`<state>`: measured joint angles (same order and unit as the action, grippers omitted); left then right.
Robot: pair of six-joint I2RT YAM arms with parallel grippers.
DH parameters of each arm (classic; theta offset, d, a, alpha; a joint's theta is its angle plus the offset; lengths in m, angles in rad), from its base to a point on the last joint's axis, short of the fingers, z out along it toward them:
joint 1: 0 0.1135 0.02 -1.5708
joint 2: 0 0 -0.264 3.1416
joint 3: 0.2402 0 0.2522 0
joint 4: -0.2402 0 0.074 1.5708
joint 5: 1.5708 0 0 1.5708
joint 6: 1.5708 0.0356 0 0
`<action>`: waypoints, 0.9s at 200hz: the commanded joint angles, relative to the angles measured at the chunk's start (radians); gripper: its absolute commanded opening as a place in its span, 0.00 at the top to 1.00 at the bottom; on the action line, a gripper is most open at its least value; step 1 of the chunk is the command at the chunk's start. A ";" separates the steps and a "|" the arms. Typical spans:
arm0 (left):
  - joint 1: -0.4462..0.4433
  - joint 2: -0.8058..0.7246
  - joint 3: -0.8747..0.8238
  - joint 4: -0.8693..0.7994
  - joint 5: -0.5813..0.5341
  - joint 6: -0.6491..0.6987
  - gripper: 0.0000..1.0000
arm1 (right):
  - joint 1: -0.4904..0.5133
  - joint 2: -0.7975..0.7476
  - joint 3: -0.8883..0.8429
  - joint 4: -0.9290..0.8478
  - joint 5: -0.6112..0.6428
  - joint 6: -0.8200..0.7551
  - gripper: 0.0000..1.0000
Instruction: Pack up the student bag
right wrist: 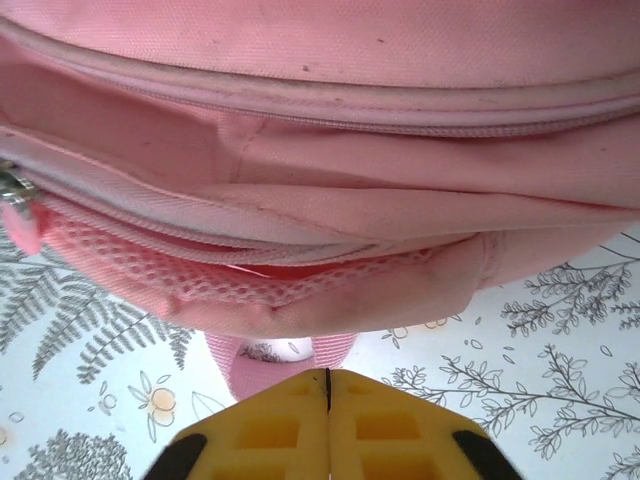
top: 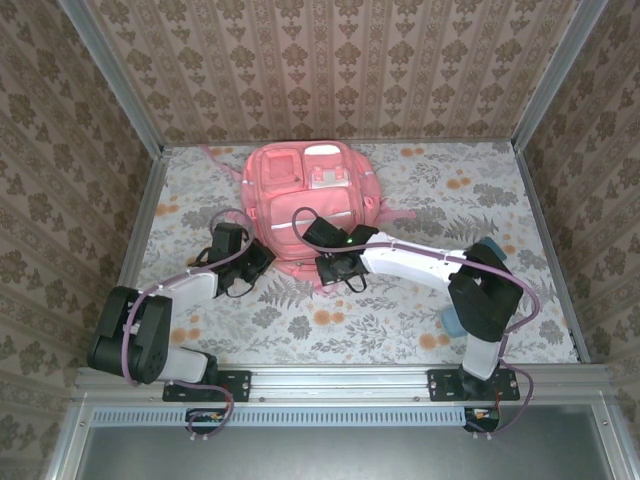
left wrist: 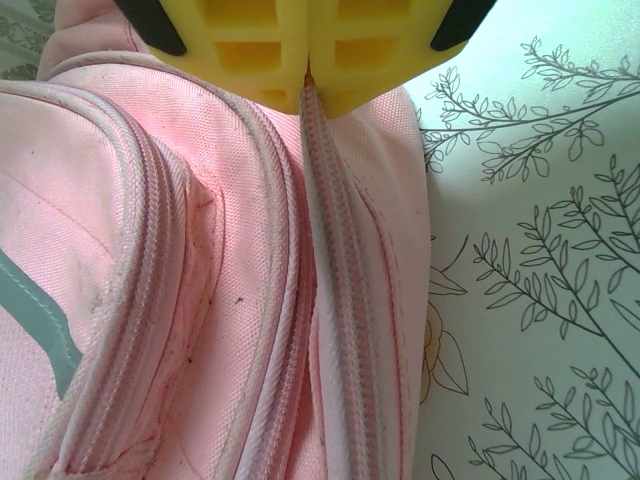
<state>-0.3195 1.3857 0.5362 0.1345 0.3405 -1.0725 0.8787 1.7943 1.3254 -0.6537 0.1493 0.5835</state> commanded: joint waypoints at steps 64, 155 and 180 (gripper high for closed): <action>-0.015 -0.058 0.059 -0.008 0.038 0.048 0.96 | 0.050 0.062 0.065 0.151 -0.057 0.158 0.55; -0.036 -0.051 0.067 -0.007 0.041 0.053 0.95 | 0.046 0.172 0.137 0.204 -0.040 0.213 0.54; -0.038 -0.051 0.065 -0.007 0.041 0.052 0.95 | 0.042 0.183 0.150 0.214 -0.017 0.214 0.55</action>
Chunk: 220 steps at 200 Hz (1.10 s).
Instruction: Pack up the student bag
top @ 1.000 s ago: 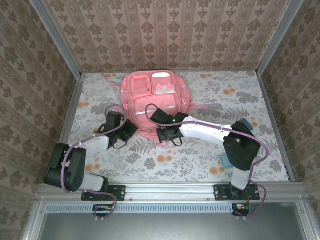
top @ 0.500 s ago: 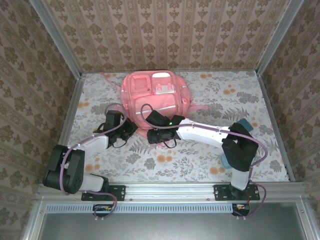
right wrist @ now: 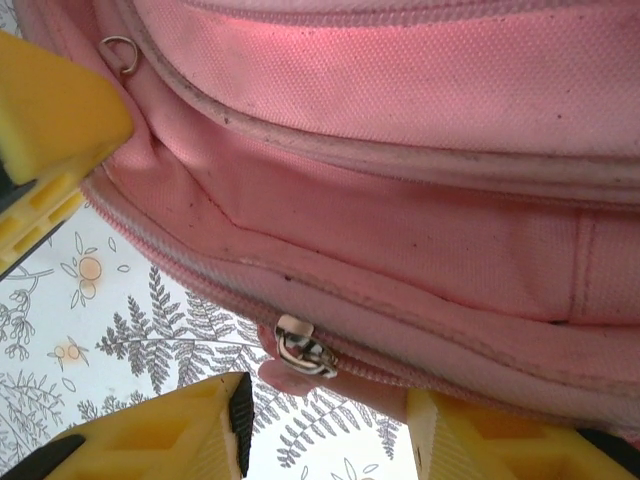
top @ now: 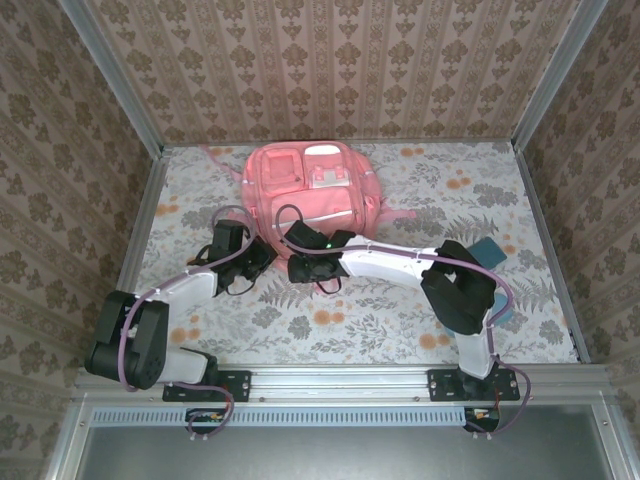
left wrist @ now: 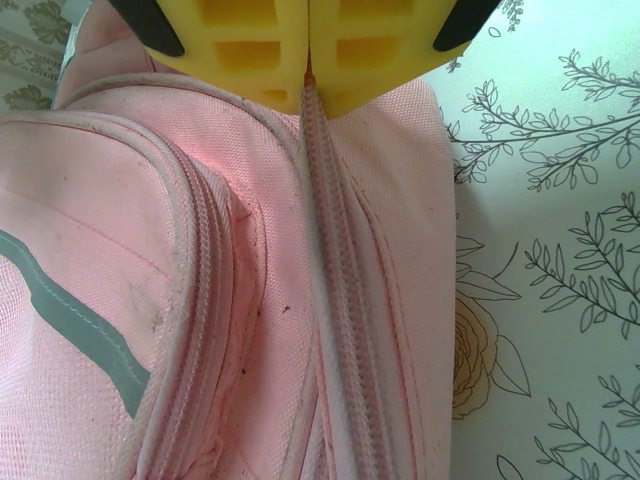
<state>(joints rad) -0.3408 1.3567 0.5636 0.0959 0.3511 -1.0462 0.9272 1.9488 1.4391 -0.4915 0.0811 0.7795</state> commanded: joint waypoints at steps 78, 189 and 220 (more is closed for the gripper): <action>-0.017 -0.020 0.036 0.018 0.012 0.027 0.95 | -0.006 0.032 0.056 -0.023 0.179 -0.048 0.84; 0.013 -0.024 0.036 -0.090 -0.095 0.059 0.98 | -0.009 -0.039 0.020 -0.174 0.278 -0.095 1.00; 0.071 -0.025 0.015 -0.109 -0.103 0.090 1.00 | -0.046 -0.145 -0.088 -0.222 0.369 -0.107 1.00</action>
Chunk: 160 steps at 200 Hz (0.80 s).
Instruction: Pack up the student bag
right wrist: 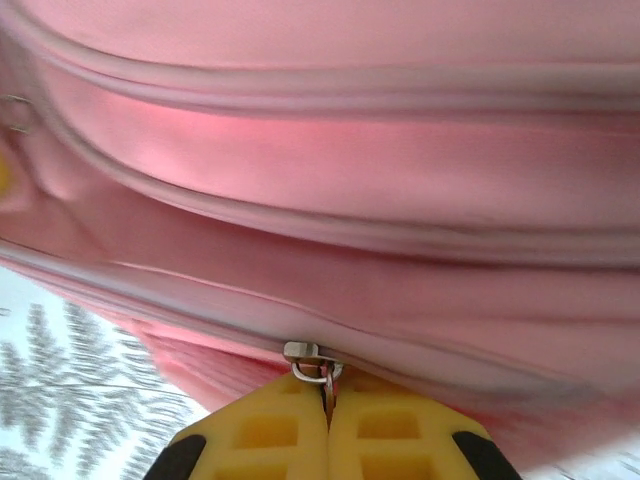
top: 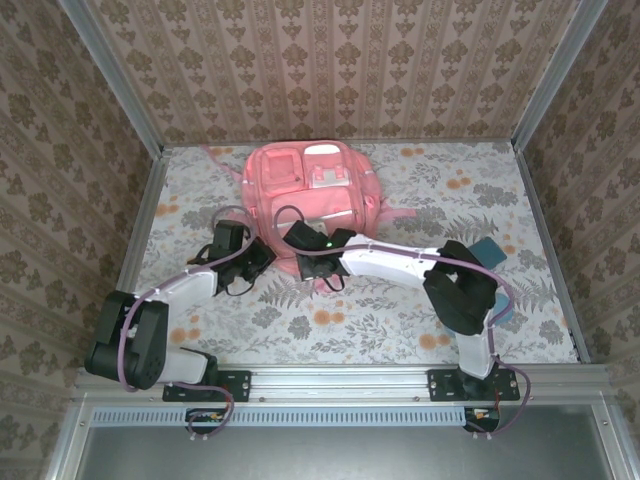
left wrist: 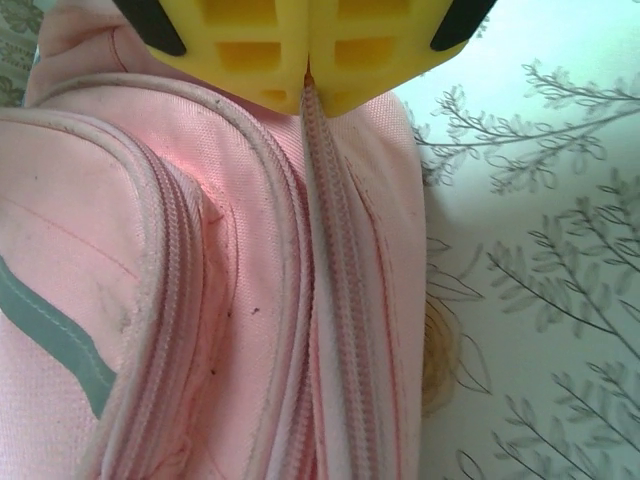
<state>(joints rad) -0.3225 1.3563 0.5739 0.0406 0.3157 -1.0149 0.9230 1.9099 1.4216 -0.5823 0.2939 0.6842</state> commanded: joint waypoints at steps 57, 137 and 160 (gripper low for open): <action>0.097 -0.064 0.041 -0.128 -0.071 0.115 0.97 | -0.089 -0.161 -0.115 -0.053 0.003 -0.112 1.00; 0.151 -0.317 0.090 -0.391 -0.065 0.076 0.41 | -0.041 -0.017 0.085 0.192 -0.474 -0.198 1.00; 0.151 -0.362 0.069 -0.363 0.005 -0.004 0.36 | -0.041 0.033 0.140 0.224 -0.526 -0.187 1.00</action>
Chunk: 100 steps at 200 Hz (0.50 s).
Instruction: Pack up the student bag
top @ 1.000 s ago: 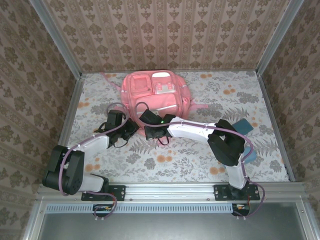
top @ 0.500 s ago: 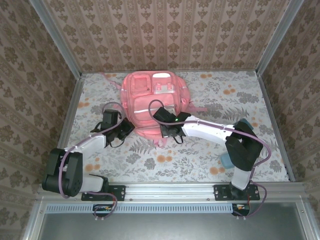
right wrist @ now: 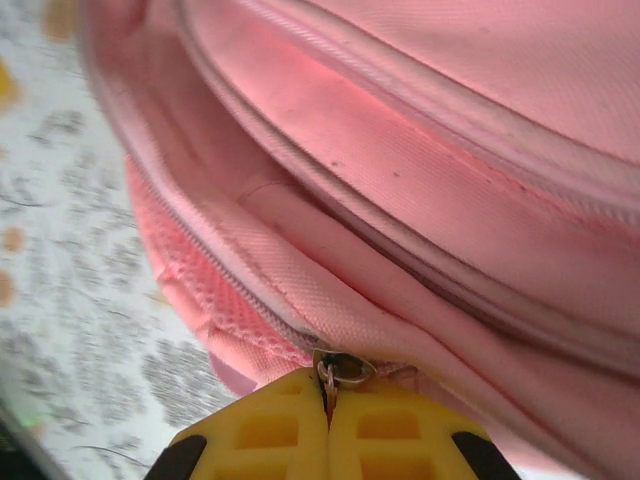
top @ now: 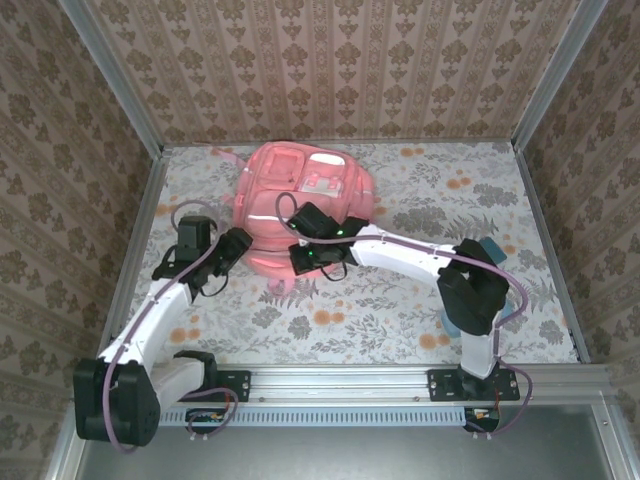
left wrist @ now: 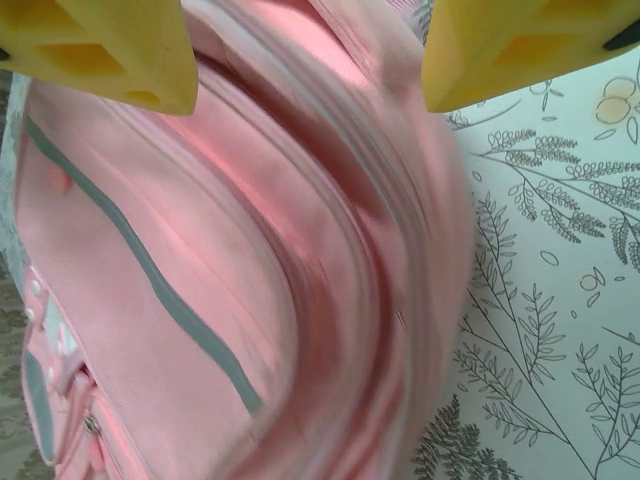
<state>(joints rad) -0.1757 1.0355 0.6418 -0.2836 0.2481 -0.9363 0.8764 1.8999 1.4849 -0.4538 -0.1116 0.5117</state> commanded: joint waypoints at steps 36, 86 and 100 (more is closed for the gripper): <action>-0.001 -0.054 -0.031 0.036 0.168 -0.178 0.36 | 0.008 0.061 0.079 0.113 -0.137 -0.002 1.00; -0.049 -0.053 -0.111 0.126 0.168 -0.322 0.42 | 0.022 0.064 0.045 0.133 -0.131 0.003 1.00; -0.057 -0.041 -0.118 0.139 0.157 -0.329 0.44 | 0.030 0.069 0.046 0.129 -0.123 -0.002 1.00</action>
<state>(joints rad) -0.2180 0.9928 0.5415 -0.1974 0.4007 -1.1950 0.8864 1.9633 1.5299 -0.3901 -0.2169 0.5186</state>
